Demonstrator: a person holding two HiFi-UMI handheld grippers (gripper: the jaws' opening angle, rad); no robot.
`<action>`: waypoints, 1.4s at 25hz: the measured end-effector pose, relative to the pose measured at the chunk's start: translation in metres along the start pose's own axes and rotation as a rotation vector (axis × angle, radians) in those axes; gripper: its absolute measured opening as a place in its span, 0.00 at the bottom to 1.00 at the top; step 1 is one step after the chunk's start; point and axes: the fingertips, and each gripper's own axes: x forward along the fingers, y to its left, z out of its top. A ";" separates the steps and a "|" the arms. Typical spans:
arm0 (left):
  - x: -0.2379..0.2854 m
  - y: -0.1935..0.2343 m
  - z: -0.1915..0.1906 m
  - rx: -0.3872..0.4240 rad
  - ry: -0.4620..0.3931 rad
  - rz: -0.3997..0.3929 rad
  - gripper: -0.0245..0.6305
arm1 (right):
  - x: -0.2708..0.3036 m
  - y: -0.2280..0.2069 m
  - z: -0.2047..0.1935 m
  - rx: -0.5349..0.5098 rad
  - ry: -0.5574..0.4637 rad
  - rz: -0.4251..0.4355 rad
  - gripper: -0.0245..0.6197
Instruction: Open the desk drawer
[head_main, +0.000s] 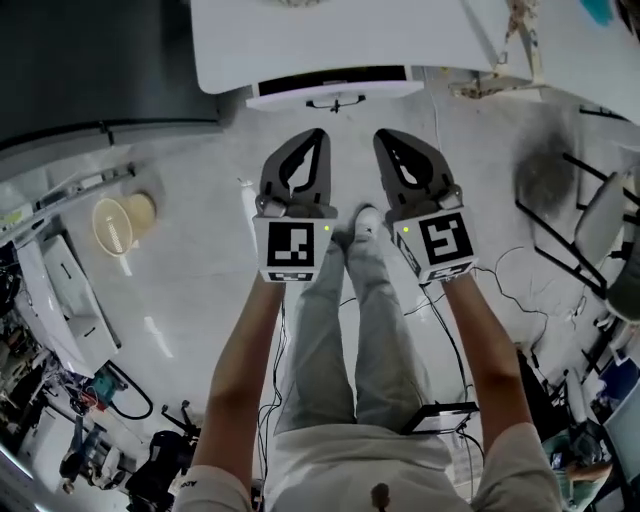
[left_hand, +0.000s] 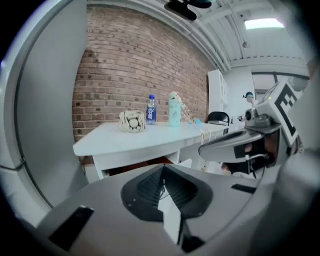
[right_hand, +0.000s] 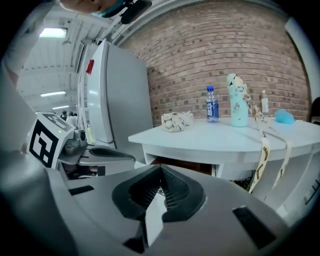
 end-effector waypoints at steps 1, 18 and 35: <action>-0.009 0.001 0.019 -0.006 -0.035 0.005 0.05 | -0.009 0.002 0.013 0.005 -0.013 0.002 0.08; -0.167 0.004 0.256 -0.005 -0.208 0.033 0.05 | -0.180 0.046 0.237 0.116 -0.230 0.125 0.08; -0.301 -0.038 0.365 -0.098 -0.296 0.060 0.05 | -0.318 0.094 0.349 0.157 -0.348 0.110 0.08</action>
